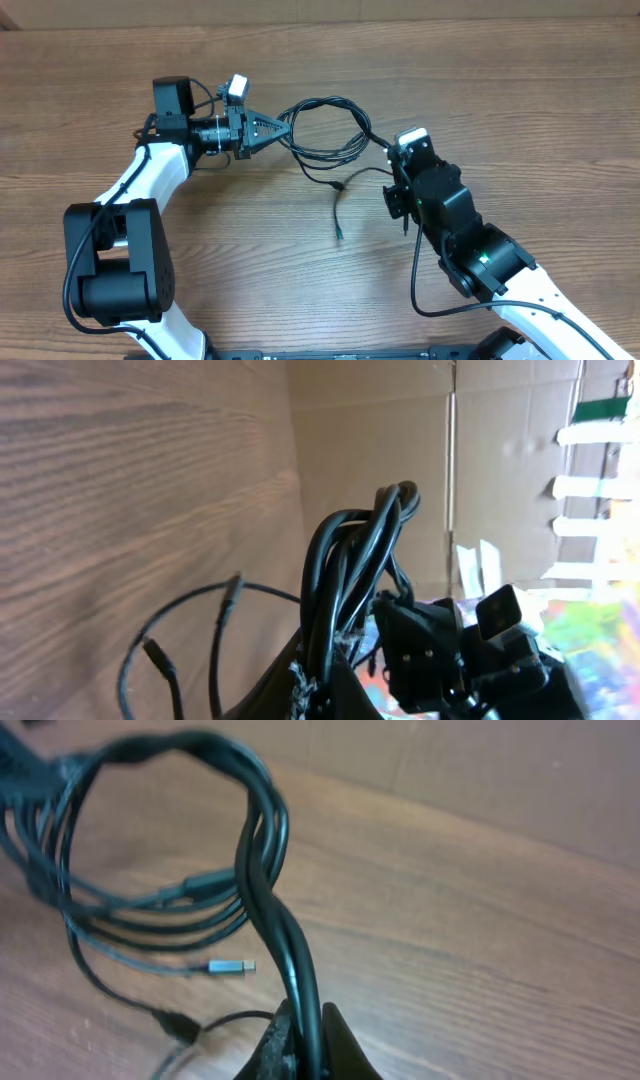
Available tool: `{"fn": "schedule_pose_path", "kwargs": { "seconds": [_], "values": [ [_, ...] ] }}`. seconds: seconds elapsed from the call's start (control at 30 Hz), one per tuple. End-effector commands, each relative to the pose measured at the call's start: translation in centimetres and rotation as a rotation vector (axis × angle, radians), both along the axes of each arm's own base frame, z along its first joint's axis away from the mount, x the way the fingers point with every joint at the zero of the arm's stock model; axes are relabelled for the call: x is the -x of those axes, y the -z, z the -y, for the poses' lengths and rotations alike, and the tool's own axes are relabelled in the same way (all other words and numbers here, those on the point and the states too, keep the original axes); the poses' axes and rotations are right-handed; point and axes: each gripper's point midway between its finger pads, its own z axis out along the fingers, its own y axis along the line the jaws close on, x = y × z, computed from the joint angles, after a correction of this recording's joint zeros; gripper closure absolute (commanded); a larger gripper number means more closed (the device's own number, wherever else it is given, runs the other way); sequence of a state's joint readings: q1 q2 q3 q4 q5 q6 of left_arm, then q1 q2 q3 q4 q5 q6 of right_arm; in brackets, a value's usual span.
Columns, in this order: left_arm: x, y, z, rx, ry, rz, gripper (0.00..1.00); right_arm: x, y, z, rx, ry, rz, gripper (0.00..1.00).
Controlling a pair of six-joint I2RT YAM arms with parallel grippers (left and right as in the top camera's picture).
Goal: Untangle cables
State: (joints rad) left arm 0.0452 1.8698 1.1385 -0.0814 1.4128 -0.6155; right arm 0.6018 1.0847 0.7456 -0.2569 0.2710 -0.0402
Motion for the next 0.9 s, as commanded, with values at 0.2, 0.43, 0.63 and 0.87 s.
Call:
{"fn": "schedule_pose_path", "kwargs": {
  "seconds": [0.2, 0.43, 0.63, 0.87],
  "values": [
    [-0.2, 0.2, -0.3, -0.090, 0.023, 0.348, 0.95, 1.4, 0.2, -1.8, -0.052, -0.136, -0.054, 0.94],
    [0.1, 0.4, -0.1, -0.105, 0.042, 0.434, 0.96, 2.1, 0.7, -2.4, -0.128, -0.147, -0.118, 0.94],
    [0.4, 0.4, 0.7, -0.105, 0.068, 0.470, 0.96, 2.7, 0.8, -3.8, -0.289, -0.129, -0.209, 0.94],
    [0.6, 0.4, 1.2, -0.106, 0.081, 0.485, 0.96, 2.4, 2.9, -4.0, -0.351, -0.047, -0.312, 0.80]
  ]
}}
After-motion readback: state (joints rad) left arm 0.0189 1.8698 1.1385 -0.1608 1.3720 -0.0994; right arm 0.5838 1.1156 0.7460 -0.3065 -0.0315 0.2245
